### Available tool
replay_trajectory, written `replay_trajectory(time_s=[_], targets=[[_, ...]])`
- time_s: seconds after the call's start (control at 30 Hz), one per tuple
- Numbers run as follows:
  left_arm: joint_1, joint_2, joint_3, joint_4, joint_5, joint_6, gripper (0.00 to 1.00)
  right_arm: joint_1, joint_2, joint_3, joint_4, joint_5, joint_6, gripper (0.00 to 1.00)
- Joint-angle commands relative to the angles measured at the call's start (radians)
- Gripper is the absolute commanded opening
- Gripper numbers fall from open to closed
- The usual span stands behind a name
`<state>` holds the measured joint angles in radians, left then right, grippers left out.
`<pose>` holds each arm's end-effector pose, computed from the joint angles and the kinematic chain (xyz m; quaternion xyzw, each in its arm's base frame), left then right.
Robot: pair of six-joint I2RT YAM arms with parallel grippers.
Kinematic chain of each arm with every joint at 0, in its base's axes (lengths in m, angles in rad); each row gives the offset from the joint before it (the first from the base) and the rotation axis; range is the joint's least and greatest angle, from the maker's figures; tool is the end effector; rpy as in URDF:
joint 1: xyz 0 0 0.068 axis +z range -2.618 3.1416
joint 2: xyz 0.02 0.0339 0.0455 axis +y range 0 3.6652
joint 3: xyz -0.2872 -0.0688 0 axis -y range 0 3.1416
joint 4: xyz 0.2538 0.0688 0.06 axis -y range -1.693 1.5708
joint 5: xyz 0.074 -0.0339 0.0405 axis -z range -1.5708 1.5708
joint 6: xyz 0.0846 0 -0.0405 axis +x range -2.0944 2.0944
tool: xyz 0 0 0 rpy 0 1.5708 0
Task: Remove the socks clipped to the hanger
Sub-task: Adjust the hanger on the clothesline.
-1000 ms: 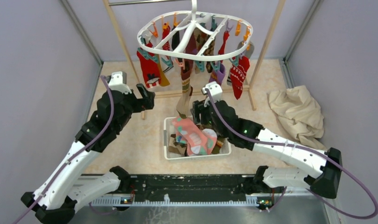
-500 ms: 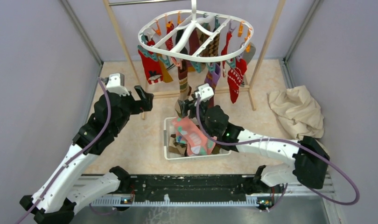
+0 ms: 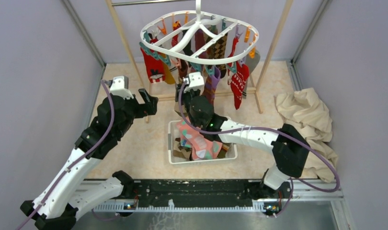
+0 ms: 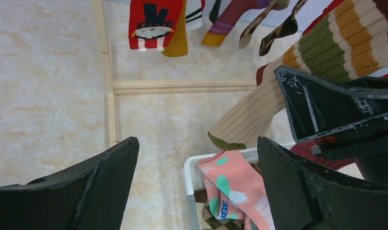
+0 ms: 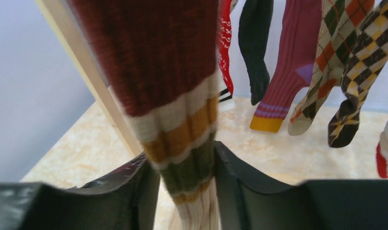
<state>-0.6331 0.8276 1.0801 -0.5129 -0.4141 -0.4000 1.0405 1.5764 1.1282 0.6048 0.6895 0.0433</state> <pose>0.1836 -0.0925 0.4075 -0.0342 0.7853 -0.1528 0.5990 0.2558 0.3298 0.3665 -0.0667 0.6598 0.1809 0.7262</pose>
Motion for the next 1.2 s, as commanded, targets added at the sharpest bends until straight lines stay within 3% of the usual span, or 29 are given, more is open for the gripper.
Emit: replay_trajectory(time_s=[0.0, 0.07, 0.13, 0.5, 0.73, 1.17], targets=[[0.002, -0.014, 0.004, -0.010, 0.008, -0.004, 0.99, -0.017, -0.015, 0.055, 0.005, 0.069, 0.019, 0.32], [0.002, -0.016, 0.003, -0.010, 0.006, -0.003, 0.99, -0.033, -0.046, 0.038, -0.025, 0.045, 0.048, 0.12], [0.002, -0.015, 0.000, -0.009, 0.006, -0.004, 0.99, -0.044, -0.086, 0.010, -0.037, 0.034, 0.064, 0.01], [0.001, -0.006, -0.008, 0.008, 0.007, 0.000, 0.99, -0.170, -0.356, -0.197, -0.170, -0.045, 0.183, 0.00], [0.002, -0.002, 0.002, 0.011, 0.005, 0.008, 0.99, -0.307, -0.487, -0.235, -0.283, -0.133, 0.242, 0.00], [0.002, -0.037, 0.013, -0.009, 0.017, 0.023, 0.99, -0.646, -0.467, -0.160, -0.416, -0.374, 0.315, 0.00]])
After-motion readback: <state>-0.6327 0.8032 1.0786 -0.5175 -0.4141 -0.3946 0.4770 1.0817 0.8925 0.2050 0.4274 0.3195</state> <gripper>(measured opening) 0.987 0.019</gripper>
